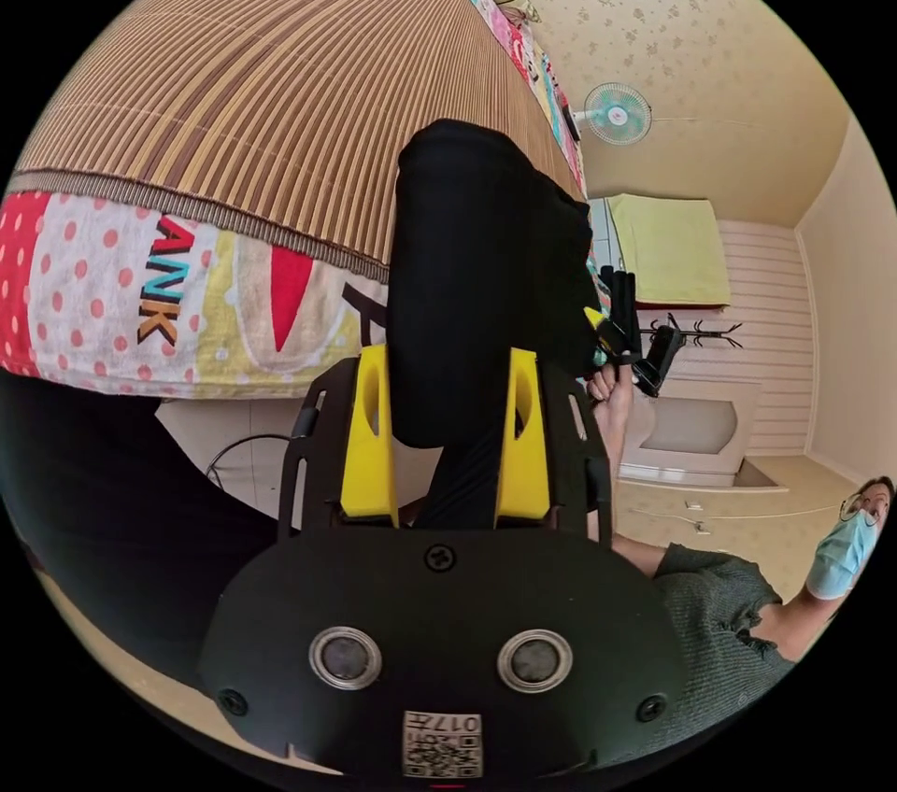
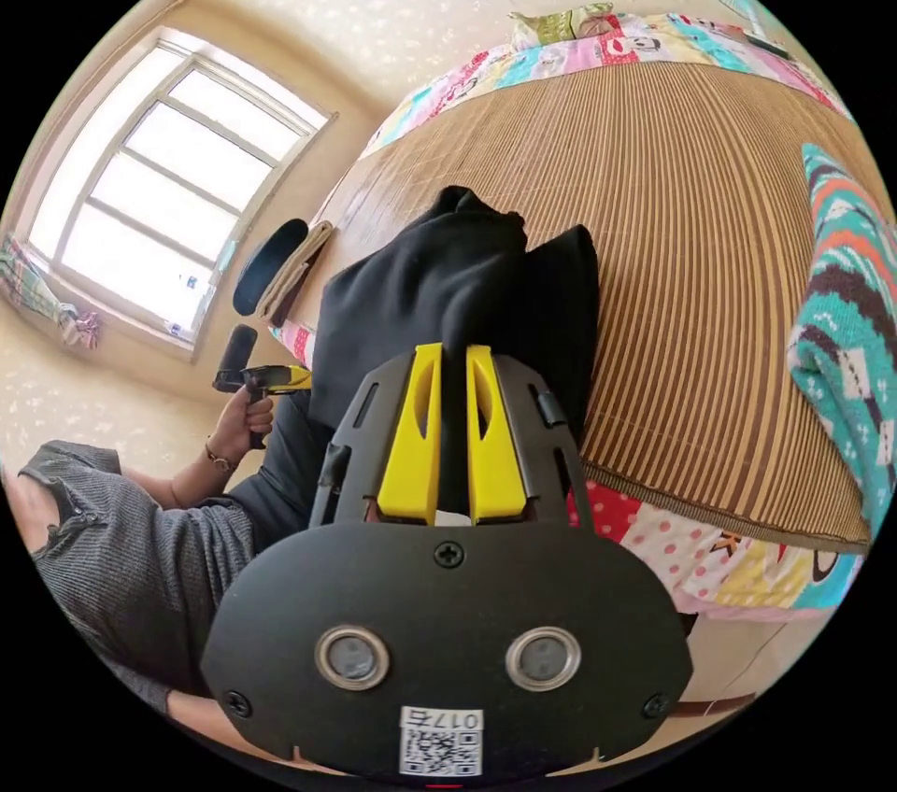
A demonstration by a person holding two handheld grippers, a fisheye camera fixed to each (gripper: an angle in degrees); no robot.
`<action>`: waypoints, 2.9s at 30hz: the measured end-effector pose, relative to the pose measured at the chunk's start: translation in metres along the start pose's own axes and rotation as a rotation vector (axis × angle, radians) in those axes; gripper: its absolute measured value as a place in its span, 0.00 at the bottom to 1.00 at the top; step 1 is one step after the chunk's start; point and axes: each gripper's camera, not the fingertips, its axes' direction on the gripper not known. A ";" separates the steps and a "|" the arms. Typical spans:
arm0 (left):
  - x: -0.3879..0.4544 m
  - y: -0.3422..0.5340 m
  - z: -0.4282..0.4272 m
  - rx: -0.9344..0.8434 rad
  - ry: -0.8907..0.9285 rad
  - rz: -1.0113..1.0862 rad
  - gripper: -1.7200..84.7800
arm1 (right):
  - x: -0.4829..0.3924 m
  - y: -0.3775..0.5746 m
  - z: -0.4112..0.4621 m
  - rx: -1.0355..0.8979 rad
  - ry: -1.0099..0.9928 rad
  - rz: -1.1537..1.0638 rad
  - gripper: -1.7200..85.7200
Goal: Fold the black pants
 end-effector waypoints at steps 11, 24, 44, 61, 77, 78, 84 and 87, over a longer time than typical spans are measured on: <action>-0.019 -0.027 -0.006 -0.021 0.057 0.020 0.21 | 0.102 0.099 -0.041 0.176 -0.033 0.342 0.15; -0.034 0.022 0.023 -0.197 0.425 -0.308 0.08 | 0.099 0.182 0.049 -0.008 -0.528 0.489 0.29; 0.151 -0.111 -0.054 -0.346 0.023 0.426 0.32 | 0.158 0.204 0.041 -0.019 -0.800 0.330 0.12; 0.128 -0.131 -0.035 -0.594 0.609 0.076 0.24 | 0.001 0.158 0.072 -0.227 -0.742 0.016 0.10; 0.200 -0.164 -0.776 0.459 -0.180 -0.019 0.23 | -0.464 -0.181 0.380 -0.268 -0.837 -0.403 0.12; 0.202 -0.157 -0.795 0.530 -0.229 -0.049 0.23 | -0.475 -0.193 0.424 -0.294 -0.841 -0.275 0.13; 0.180 -0.163 -0.775 0.603 -0.566 -0.117 0.13 | -0.443 -0.158 0.601 -0.510 -0.676 -0.035 0.06; 0.110 -0.205 -0.676 0.319 -0.668 -0.216 0.09 | -0.402 -0.123 0.609 -0.562 -0.679 -0.135 0.04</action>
